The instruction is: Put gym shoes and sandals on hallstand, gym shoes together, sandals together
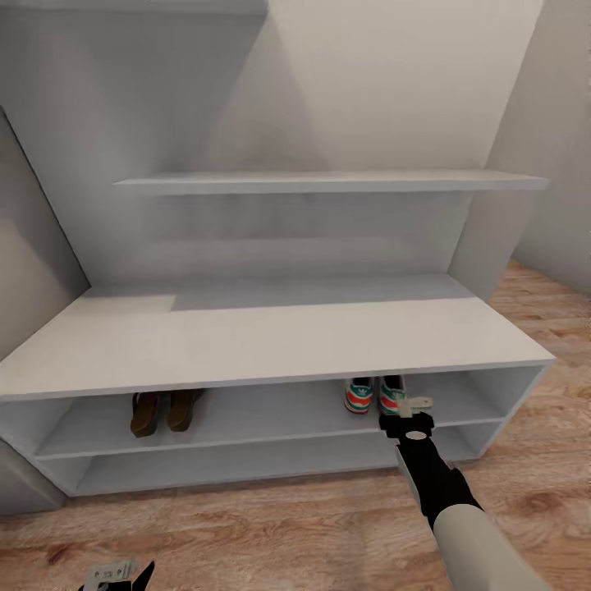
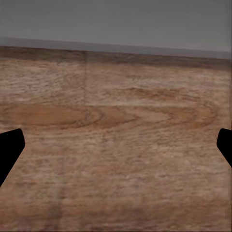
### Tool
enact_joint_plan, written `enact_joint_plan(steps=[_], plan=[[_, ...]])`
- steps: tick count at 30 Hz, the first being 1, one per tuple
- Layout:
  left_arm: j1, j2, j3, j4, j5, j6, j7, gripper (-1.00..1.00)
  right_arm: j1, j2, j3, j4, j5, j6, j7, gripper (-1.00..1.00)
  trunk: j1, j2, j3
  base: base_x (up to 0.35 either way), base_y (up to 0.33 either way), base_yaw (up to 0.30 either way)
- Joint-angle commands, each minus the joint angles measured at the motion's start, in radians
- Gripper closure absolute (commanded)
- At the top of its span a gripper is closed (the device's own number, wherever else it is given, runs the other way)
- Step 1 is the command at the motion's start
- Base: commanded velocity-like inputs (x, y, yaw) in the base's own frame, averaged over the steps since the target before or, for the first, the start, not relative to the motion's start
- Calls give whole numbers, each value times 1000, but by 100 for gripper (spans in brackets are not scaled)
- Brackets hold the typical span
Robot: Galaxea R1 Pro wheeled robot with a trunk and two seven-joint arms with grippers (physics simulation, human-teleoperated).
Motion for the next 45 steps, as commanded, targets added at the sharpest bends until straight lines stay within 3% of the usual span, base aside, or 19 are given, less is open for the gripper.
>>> enact_joint_plan(steps=[1, 19, 26, 27, 39, 40, 43, 44, 45], plan=[[-1, -1, 8, 1, 0, 0, -10, -100, 0, 1, -3, -1, 9, 6, 1, -100, -1, 0, -1, -329, 0, 0], [-1, 1, 9, 1, 3, -1, -9, -100, 0, 1, -2, 9, 9, 4, 1, -100, -1, 0, -1, -334, 0, 0], [-1, 2, 9, 1, 6, -1, -8, -100, 2, 1, -2, 134, 6, -8, 0, -100, -1, 0, -1, -329, 0, 0], [-1, 3, 9, 1, 6, -1, -7, -100, 3, 1, -3, 260, 3, -60, -1, -100, -1, 0, -1, -138, 0, 0], [-1, 1, 10, 1, 7, -1, -5, -100, 3, 1, -3, 555, 2, -339, -4, -100, -1, 0, -1, -43, 0, 0], [-1, 2, 11, 1, 8, -2, -5, -100, 6, -3, -3, 611, 3, -407, -5, -100, -1, 0, -1, -4, 0, 0], [-1, 1, 11, 2, 8, -2, -5, -100, 24, -11, -3, 628, 2, -447, -5, -100, -1, 0, -1, -3, 0, 0], [-1, 0, 11, 2, 7, -2, -5, -100, 71, -22, -3, 640, 2, -508, -5, -100, -1, 0, -1, 0, 0, 0], [-1, 0, 11, 3, 7, -2, -5, -100, 81, -24, -3, 641, 2, -521, -5, -100, -1, 0, -1, 0, 0, 0]])
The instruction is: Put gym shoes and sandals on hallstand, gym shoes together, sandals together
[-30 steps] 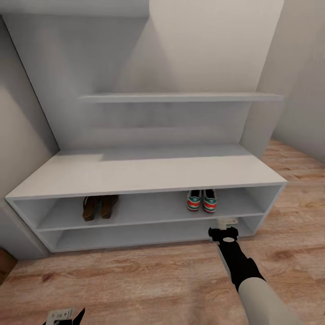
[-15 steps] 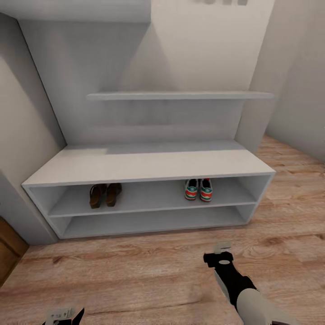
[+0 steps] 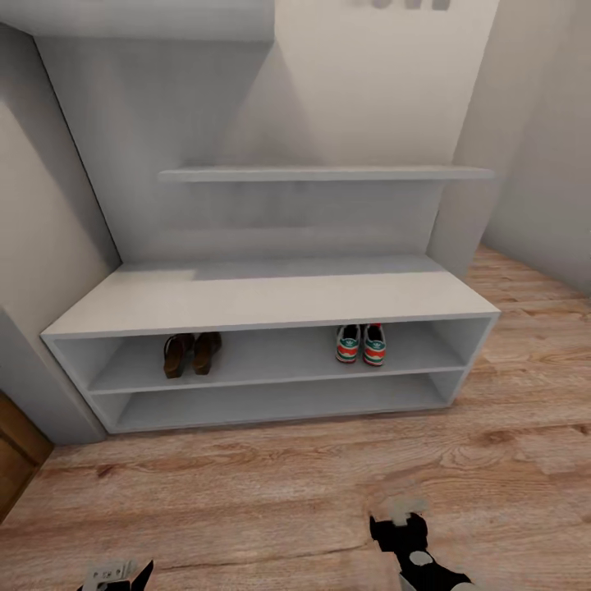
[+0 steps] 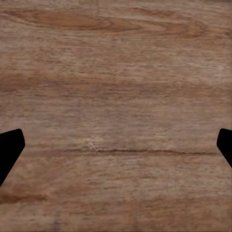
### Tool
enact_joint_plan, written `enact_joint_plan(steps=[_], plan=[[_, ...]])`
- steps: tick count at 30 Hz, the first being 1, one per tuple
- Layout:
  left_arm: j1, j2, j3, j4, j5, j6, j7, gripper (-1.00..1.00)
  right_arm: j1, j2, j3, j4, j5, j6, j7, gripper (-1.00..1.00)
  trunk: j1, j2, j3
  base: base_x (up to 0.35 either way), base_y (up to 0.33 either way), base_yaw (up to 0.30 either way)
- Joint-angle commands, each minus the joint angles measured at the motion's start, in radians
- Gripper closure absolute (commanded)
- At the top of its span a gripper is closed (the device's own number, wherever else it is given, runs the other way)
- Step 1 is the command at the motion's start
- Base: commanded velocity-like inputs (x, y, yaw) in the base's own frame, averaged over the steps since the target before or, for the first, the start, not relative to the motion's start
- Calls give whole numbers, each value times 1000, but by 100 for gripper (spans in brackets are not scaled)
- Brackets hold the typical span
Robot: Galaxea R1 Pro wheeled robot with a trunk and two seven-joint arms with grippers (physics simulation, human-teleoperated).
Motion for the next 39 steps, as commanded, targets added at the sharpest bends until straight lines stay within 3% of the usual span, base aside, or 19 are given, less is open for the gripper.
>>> enact_joint_plan(steps=[1, 6, 14, 39], plan=[[-1, 0, 8, 3, 1, 0, -10, -100, 19, -6, -7, 3, 11, -29, -4, -100, 0, 0, -1, 0, 0, 0], [-1, 2, 8, 10, 2, 0, -10, -100, 71, -22, -6, 6, 11, -101, -4, -100, 0, 0, -1, 0, 0, 0], [-1, 2, 8, 13, 2, -1, -10, -100, 128, -28, -6, 7, 12, -132, -4, -100, 0, 0, -1, 0, 0, 0], [-1, -3, 8, 36, 1, -3, -10, -100, 168, -22, -6, 9, 15, -132, -3, -100, 0, 0, -1, 0, 0, 0]])
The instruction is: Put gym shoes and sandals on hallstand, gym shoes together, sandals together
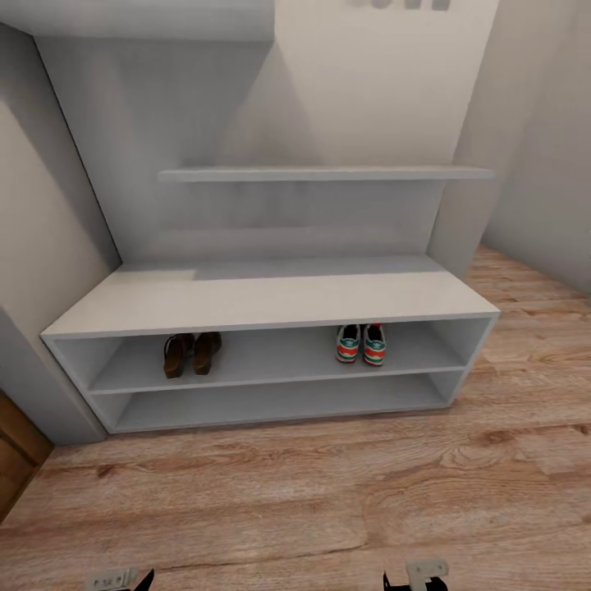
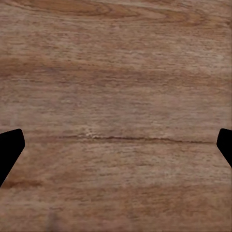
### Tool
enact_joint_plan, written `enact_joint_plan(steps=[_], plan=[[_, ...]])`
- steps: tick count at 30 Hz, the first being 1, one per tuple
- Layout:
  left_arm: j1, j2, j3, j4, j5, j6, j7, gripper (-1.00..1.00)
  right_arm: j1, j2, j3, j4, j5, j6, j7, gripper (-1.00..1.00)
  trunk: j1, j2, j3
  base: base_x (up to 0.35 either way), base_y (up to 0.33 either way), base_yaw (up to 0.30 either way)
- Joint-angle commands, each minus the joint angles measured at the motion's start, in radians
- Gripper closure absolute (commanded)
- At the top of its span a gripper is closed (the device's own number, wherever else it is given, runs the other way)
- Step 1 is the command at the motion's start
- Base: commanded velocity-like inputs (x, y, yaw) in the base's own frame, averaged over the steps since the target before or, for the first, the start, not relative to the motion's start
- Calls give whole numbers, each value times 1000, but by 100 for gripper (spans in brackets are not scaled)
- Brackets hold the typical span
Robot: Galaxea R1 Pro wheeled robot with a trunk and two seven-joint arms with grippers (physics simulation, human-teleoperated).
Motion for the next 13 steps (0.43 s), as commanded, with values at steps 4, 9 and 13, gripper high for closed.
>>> enact_joint_plan(steps=[4, 9, 13], plan=[[-1, -1, 7, 12, 1, -1, -10, -100, 0, 0, -7, 1, 11, -2, -5, -100, 0, 0, -1, 0, 0, 0], [-1, -1, 7, 16, 2, -17, -10, -100, 0, 0, -7, 1, 11, -2, -5, -100, 0, 0, -1, 0, 0, 0], [-1, -1, 7, 20, 2, -29, -10, -100, 0, 1, -7, 1, 10, -2, -4, -100, 0, 0, -1, 0, 0, 0]])
